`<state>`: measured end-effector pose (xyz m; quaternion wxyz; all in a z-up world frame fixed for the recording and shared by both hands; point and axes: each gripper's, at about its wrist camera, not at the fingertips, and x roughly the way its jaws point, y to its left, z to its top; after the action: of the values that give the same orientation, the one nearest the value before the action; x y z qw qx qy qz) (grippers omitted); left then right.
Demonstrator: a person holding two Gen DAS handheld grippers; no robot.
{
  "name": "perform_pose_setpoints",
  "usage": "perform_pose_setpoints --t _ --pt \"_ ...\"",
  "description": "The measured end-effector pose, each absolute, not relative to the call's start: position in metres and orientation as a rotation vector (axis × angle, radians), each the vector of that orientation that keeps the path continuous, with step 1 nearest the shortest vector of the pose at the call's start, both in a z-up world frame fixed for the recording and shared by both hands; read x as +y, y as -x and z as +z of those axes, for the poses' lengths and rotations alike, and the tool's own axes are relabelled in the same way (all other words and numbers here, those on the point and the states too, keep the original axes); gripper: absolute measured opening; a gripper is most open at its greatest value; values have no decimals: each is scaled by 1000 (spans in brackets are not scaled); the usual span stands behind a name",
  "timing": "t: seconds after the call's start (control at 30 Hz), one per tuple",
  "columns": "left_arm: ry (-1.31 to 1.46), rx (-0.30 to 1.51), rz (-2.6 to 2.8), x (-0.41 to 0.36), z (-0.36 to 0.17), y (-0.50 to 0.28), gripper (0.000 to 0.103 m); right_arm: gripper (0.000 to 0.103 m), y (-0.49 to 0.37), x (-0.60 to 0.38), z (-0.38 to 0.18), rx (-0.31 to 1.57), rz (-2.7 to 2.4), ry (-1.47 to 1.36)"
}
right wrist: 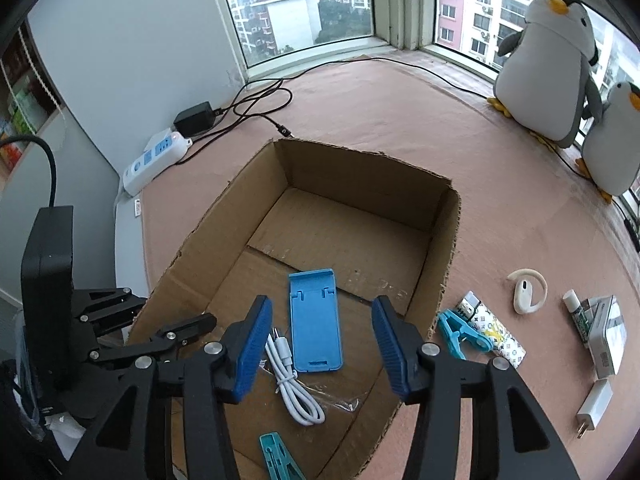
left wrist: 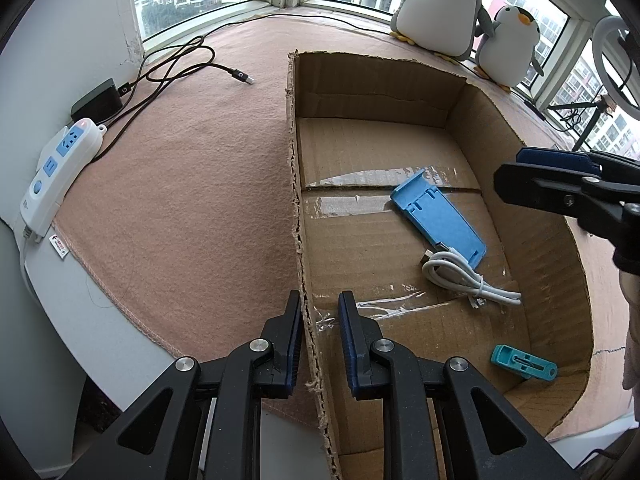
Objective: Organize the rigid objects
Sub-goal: 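Carry the blue phone stand into the box and open the right gripper, then swing the right tool back toward the white charger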
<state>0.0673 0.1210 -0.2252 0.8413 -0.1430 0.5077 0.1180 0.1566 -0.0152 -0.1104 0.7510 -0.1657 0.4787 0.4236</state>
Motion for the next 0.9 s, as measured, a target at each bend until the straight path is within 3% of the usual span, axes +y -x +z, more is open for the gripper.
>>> perform_pose_setpoints --t 0.4,0.9 --pt "301 1073 251 121 -225 -67 19 48 -164 -59 -96 1051 871 212" --pt "301 1073 250 121 -225 -67 19 56 -213 -214 -98 1084 485 -25"
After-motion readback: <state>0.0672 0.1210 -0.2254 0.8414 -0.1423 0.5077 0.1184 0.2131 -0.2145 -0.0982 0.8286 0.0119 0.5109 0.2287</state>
